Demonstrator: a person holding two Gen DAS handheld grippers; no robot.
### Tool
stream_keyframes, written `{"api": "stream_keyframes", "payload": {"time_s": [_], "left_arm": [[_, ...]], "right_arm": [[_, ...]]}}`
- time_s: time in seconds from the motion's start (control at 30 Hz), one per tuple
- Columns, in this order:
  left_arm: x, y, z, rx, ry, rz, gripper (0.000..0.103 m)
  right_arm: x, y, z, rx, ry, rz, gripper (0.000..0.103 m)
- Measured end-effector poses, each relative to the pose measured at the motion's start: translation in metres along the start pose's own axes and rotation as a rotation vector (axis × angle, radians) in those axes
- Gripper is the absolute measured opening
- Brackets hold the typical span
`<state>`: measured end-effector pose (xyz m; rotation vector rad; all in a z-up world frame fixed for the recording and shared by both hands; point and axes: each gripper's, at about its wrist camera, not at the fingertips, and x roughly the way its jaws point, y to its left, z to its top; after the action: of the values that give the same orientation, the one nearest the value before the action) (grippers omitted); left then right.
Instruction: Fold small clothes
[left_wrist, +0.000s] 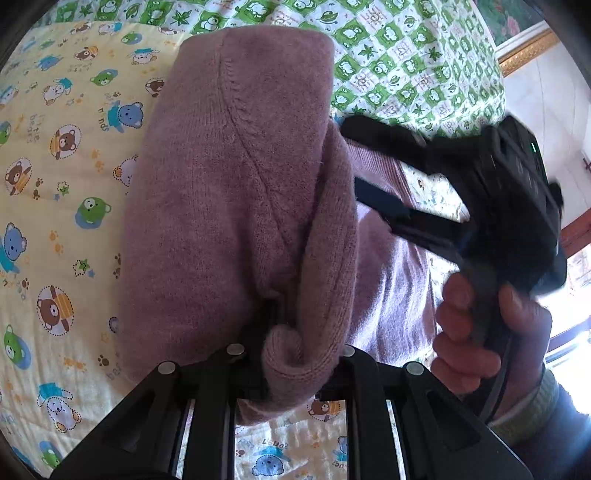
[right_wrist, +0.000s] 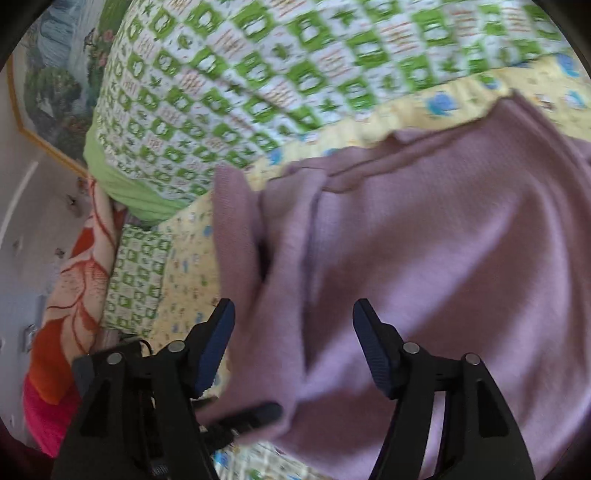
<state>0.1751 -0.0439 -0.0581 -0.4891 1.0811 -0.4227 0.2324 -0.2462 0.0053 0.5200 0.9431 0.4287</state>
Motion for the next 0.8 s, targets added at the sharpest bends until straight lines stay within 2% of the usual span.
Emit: {"api": "stream_keyframes", "payload": {"time_s": [0.1, 0.17, 0.27, 0.3, 0.33, 0.37, 0.43, 0.57, 0.7, 0.8], "left_arm": [[0.000, -0.001, -0.001, 0.003, 0.001, 0.006, 0.015], [0.001, -0.002, -0.001, 0.008, 0.004, 0.011, 0.015], [0.004, -0.008, 0.004, 0.017, 0.008, 0.020, 0.015], [0.006, -0.013, 0.006, 0.019, 0.008, 0.021, 0.015], [0.005, -0.015, 0.007, 0.022, 0.006, 0.019, 0.015], [0.003, -0.020, 0.009, 0.029, 0.003, 0.012, 0.015], [0.001, -0.032, 0.014, 0.047, -0.001, -0.008, 0.015], [0.004, -0.073, 0.022, 0.115, 0.007, -0.091, 0.015], [0.032, -0.123, 0.023, 0.201, 0.054, -0.151, 0.015], [0.060, -0.148, 0.019, 0.237, 0.099, -0.151, 0.015]], "right_arm": [[0.029, 0.009, 0.019, -0.023, 0.041, 0.051, 0.068], [0.045, 0.012, 0.031, -0.025, 0.063, 0.056, 0.068], [0.066, 0.014, 0.051, -0.015, 0.064, 0.082, 0.065], [0.070, 0.015, 0.055, -0.016, 0.064, 0.094, 0.051], [0.073, 0.015, 0.060, -0.017, 0.069, 0.091, 0.025], [0.075, 0.017, 0.064, -0.019, 0.078, 0.075, 0.016], [0.067, 0.021, 0.068, -0.041, 0.068, 0.055, 0.015], [0.023, 0.024, 0.077, -0.080, -0.016, 0.070, 0.015], [-0.035, 0.001, 0.085, -0.079, -0.105, 0.044, 0.015], [-0.067, -0.029, 0.085, -0.067, -0.137, -0.035, 0.015]]}}
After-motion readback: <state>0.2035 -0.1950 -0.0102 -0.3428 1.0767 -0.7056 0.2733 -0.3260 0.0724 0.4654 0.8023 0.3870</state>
